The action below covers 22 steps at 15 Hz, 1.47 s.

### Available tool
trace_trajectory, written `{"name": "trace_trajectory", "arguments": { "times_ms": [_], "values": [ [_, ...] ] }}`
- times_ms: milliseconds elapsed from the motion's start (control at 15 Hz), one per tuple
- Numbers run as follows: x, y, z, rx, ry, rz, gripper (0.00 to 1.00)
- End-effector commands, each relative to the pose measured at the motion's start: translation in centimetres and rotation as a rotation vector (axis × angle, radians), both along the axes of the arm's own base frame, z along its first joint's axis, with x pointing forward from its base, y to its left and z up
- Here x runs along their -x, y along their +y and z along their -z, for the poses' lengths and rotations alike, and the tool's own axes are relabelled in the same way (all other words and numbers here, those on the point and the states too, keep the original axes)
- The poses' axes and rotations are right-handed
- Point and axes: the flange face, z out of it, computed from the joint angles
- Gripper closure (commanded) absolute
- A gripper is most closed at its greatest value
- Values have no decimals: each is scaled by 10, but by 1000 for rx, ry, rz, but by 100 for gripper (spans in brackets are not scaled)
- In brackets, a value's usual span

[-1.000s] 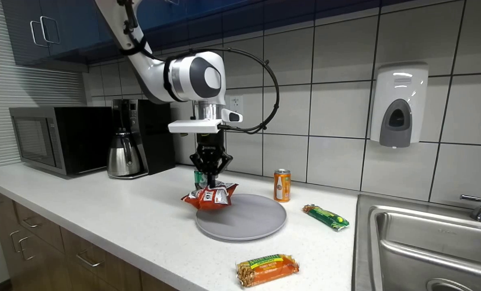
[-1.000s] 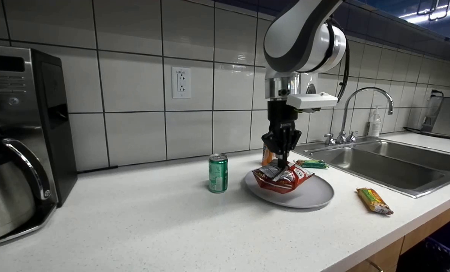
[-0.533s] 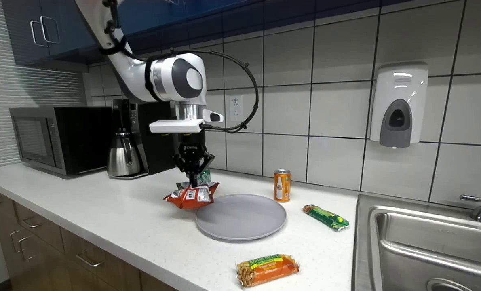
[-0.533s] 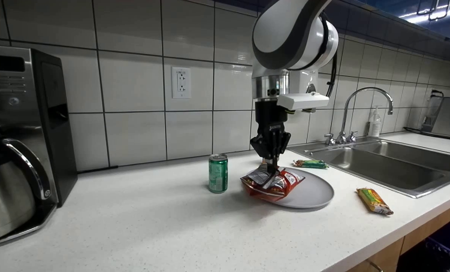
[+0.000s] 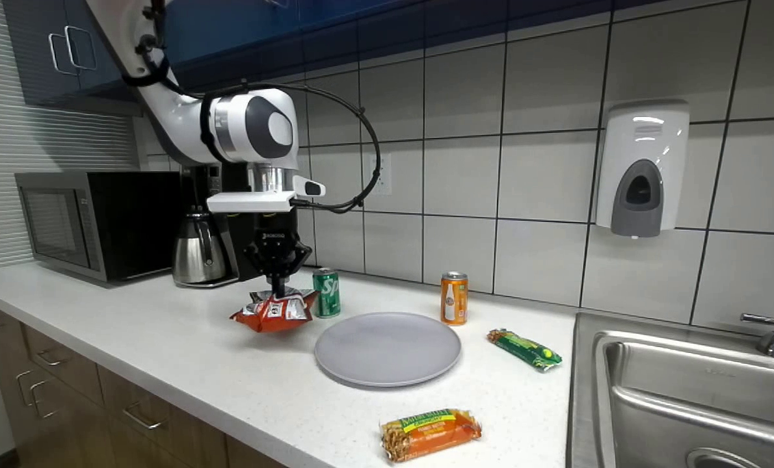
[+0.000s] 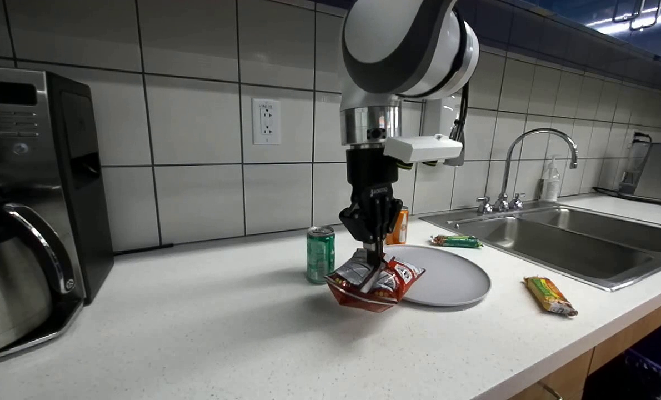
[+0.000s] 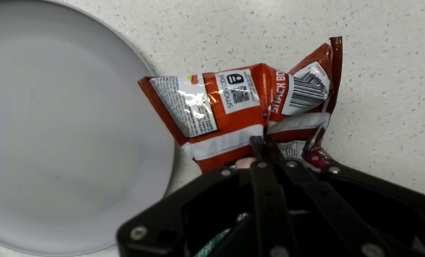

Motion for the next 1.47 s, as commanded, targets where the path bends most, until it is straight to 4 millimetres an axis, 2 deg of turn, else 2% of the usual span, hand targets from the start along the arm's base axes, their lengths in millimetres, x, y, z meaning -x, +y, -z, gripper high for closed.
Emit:
{"name": "trace_trajectory", "arguments": {
  "times_ms": [0, 400, 1000, 1067, 1133, 1400],
  "values": [
    [12, 19, -7, 17, 3, -49, 100],
    [15, 39, 1, 8, 17, -96, 100],
    [10, 41, 21, 11, 54, -117, 100],
    [9, 41, 21, 12, 54, -118, 74],
    [8, 40, 21, 12, 54, -118, 73],
    [6, 38, 19, 14, 45, -114, 45]
  ]
}}
